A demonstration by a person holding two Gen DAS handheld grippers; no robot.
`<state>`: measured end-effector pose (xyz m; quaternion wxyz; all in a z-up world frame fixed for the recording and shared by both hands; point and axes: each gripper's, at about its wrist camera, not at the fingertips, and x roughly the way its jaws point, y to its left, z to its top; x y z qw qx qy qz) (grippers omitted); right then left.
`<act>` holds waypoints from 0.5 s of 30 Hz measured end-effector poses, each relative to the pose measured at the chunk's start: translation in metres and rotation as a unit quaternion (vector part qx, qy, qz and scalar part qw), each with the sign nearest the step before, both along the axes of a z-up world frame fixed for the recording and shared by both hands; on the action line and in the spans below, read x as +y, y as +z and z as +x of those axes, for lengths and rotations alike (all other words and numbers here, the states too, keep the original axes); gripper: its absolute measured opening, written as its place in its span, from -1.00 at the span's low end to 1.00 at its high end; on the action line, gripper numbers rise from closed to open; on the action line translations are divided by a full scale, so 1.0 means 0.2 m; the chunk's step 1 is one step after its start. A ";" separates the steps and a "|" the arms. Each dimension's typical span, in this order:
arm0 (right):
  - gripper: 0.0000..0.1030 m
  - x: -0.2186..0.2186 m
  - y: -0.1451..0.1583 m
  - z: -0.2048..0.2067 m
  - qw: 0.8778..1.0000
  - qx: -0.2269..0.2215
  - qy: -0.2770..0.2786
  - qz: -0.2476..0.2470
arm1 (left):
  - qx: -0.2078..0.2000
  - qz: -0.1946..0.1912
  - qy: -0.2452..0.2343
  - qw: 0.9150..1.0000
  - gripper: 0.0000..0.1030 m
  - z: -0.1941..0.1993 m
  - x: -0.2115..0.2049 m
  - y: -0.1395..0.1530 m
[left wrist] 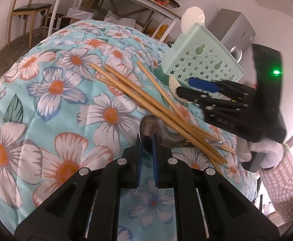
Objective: Organize utensils
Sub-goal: 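Carry the metal spoon toward the holder with the left tool while the right tool grasps the small white spoon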
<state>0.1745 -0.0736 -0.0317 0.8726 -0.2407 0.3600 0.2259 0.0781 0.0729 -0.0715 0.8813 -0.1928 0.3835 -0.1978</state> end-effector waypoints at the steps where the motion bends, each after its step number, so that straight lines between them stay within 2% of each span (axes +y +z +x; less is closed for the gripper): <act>1: -0.33 0.01 -0.02 0.02 1.000 0.004 0.002 -0.009 | -0.001 -0.003 0.000 1.000 -0.83 0.00 0.00 0.00; 4: -0.47 0.03 -0.06 0.07 1.000 0.012 -0.001 -0.026 | -0.001 -0.012 0.000 1.000 -0.83 0.01 0.01 -0.02; 9: -0.58 0.07 -0.10 0.10 0.999 0.020 0.001 -0.038 | -0.002 -0.018 0.000 1.000 -0.83 0.01 0.02 -0.03; 12: -0.77 0.07 -0.09 0.09 0.999 0.013 -0.002 -0.032 | -0.003 -0.017 0.000 1.000 -0.83 0.00 0.02 -0.03; 15: -0.78 0.03 -0.01 0.07 1.000 -0.002 -0.015 -0.006 | -0.004 -0.015 0.002 1.000 -0.83 0.01 0.02 -0.03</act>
